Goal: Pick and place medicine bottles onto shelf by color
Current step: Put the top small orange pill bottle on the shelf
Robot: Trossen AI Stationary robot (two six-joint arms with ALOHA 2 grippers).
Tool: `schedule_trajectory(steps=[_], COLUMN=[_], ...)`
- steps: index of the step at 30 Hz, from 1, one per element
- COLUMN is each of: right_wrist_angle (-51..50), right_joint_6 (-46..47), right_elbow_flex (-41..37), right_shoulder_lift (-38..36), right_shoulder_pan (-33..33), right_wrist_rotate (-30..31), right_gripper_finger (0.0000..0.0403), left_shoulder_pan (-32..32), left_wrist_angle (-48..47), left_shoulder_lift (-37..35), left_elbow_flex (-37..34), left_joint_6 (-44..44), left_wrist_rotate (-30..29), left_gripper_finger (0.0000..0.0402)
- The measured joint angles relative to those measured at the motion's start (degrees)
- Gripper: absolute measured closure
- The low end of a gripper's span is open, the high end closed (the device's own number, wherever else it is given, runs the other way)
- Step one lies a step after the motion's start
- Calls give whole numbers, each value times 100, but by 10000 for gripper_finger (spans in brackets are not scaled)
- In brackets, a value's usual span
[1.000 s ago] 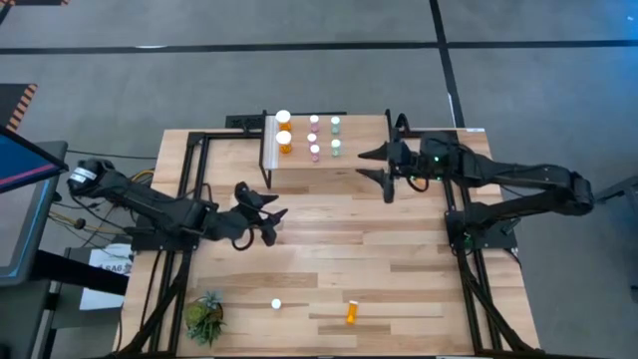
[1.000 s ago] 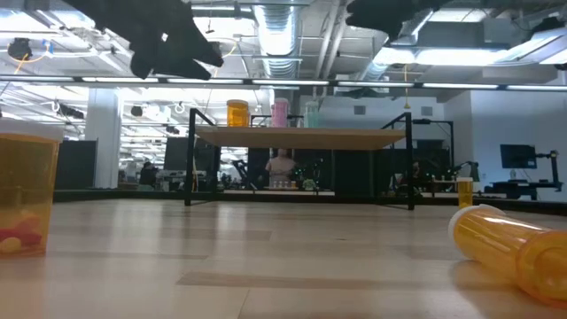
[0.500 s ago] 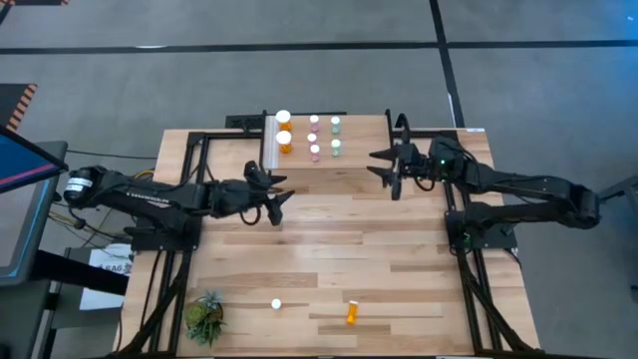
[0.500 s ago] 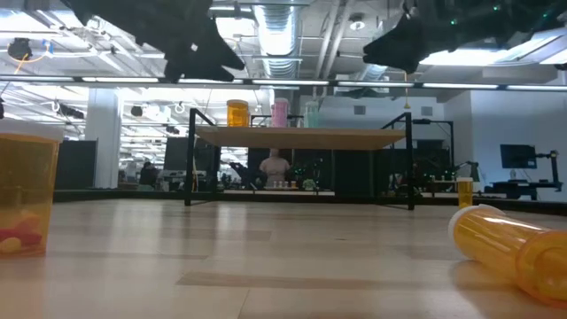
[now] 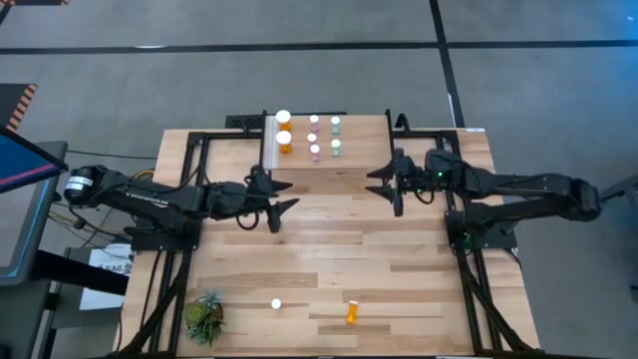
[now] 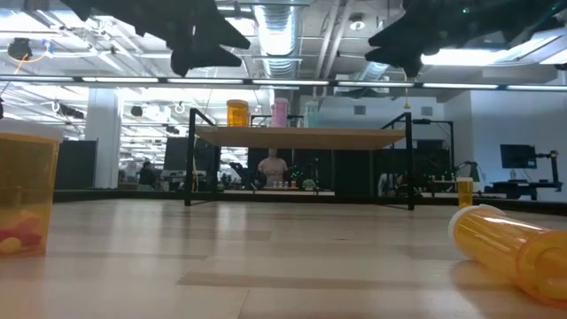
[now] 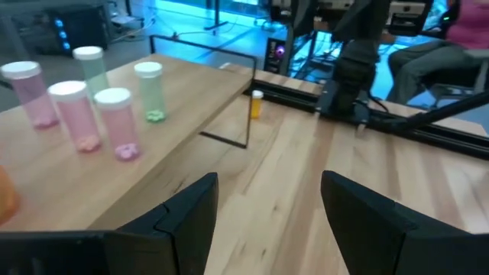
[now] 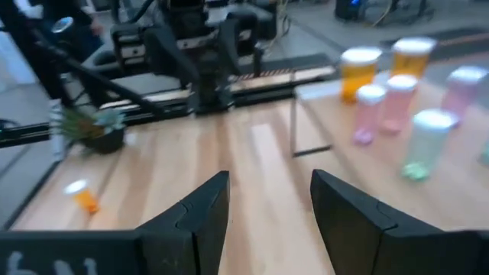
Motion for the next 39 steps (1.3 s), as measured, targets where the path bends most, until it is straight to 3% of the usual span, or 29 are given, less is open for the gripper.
schedule_trajectory(steps=[4,9,19,31,39], right_wrist_angle=[-205,-226,453,409,-271], right_joint_6=[338,589,469,-82,545], right_elbow_flex=[0,2,6,7,7], right_shoulder_lift=[154,602,1343,1116,600], right_shoulder_pan=[326,753,1407,1213,1237], right_wrist_rotate=[73,735,1287,1303,1308], right_gripper_finger=[198,198,198,198,198], left_shoulder_pan=[-156,-300,-591,-393,-460], left_wrist_angle=[50,-20,-272,-10,321], left_shoulder_lift=[0,0,0,0,0], left_elbow_flex=[0,0,0,0,0], left_joint_6=[92,57,42,341,100], left_wrist_rotate=[-131,-125,-446,-745,-232], left_gripper_finger=[182,182,182,182,182])
